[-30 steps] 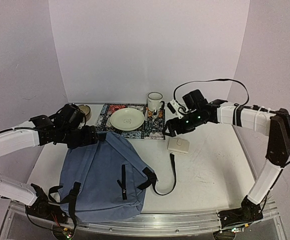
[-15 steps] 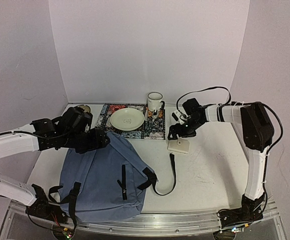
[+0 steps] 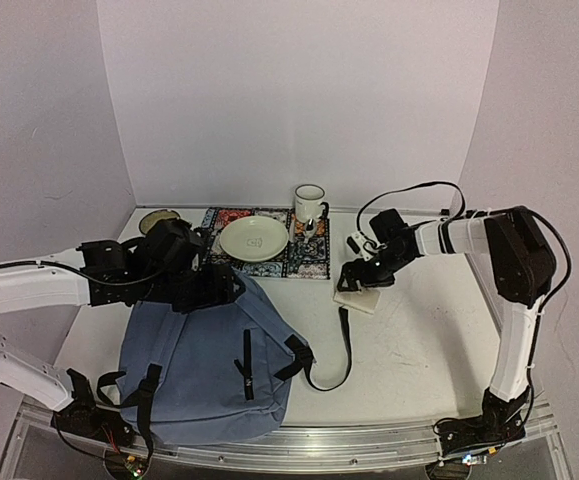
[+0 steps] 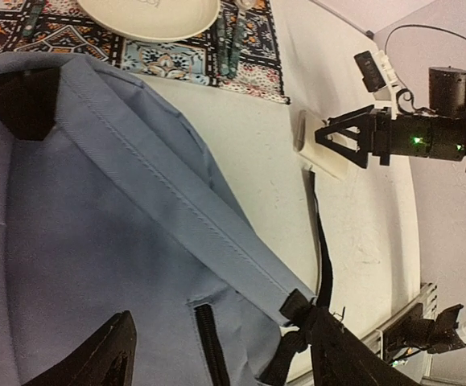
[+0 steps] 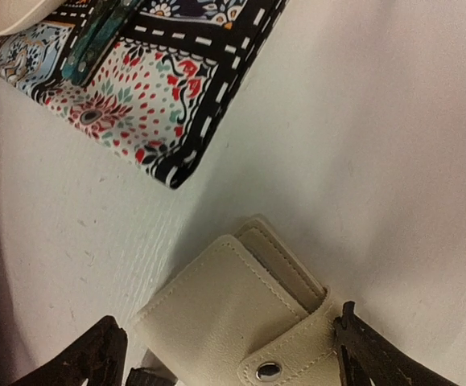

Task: Pack the student bag
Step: Move the card case to the center of the board, then pick up the card case from the center of the board.

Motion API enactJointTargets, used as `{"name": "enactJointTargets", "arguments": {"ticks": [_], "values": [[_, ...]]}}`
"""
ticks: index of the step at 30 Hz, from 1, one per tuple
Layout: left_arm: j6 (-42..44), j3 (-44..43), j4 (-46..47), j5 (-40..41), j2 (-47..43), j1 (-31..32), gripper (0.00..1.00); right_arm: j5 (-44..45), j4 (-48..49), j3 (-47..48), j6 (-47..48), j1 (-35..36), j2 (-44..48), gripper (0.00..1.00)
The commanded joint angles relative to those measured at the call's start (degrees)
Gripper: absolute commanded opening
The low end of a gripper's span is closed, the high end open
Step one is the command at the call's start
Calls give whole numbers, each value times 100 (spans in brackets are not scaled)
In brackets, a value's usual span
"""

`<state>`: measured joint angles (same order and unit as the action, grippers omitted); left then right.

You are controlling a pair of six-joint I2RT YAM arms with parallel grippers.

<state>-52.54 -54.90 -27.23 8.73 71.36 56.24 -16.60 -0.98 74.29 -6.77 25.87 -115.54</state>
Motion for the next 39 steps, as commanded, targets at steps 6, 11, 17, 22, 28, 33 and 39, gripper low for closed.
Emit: {"name": "enactJointTargets", "arguments": {"ticks": [6,11,17,22,28,33,39], "values": [[-49,-731,545,48,541,448,76,-306,-139,-1914,-1299,609,1741,88],[38,-1041,790,-78,961,655,75,-346,45,-2496,-1859,1150,2669,87],[200,-1610,999,-229,1647,931,71,229,54,-2709,-2020,940,3504,84],[401,-2237,1083,-276,2327,1020,67,147,103,-2640,-1925,575,3051,80],[606,-3034,1104,-301,3267,1015,59,-2,440,-2453,-1948,376,2380,78],[604,-3438,1102,-497,3915,848,52,-109,547,-2419,-2003,359,2113,77],[566,-3772,1107,-829,4580,612,48,-361,707,-2471,-2117,364,1851,71]]}}
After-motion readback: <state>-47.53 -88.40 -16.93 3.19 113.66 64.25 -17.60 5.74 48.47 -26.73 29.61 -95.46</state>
